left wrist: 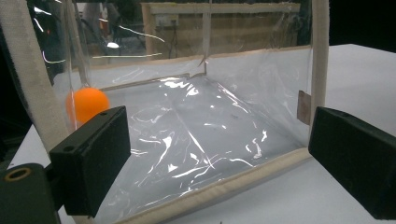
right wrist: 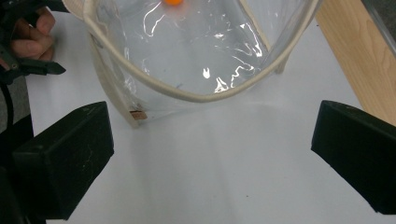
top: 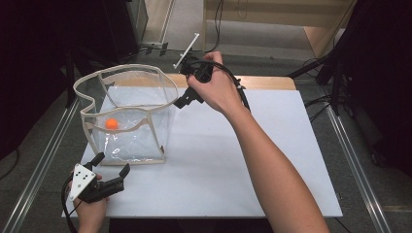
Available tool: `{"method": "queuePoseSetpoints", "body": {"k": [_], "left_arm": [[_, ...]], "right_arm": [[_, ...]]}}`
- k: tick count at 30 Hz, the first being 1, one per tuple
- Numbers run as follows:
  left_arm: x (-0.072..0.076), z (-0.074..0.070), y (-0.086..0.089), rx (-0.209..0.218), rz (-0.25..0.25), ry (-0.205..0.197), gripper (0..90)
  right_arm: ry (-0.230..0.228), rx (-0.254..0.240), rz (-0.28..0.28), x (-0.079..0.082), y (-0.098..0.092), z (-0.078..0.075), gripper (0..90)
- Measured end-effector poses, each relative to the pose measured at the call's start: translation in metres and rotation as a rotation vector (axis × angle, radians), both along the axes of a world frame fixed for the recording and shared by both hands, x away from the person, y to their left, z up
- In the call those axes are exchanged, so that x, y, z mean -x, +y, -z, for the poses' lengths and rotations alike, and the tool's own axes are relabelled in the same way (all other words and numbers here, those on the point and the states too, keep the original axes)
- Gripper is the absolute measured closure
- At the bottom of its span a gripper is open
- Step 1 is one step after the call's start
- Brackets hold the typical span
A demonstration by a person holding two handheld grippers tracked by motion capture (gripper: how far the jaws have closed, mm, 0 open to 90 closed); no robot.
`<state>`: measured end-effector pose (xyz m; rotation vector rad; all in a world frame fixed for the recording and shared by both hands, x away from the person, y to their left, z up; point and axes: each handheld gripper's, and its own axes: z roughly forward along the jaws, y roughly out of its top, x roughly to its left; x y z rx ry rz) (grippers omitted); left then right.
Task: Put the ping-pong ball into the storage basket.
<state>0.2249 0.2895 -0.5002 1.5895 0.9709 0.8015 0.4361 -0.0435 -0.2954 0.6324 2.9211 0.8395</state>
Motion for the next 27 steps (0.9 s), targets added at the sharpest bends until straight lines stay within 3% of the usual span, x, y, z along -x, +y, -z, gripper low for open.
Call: {"method": "queuePoseSetpoints", "body": {"k": [11,27], "left_arm": [[0.0,0.0,-0.001,-0.001,0.001,-0.002,6.1],[0.0,0.0,-0.001,-0.002,0.001,-0.002,6.1]], "right_arm": [[-0.004,0.031,-0.013,0.007,-0.002,0.015,0.0],[0.011,0.029,-0.019,0.015,-0.01,0.039,0.0]]}}
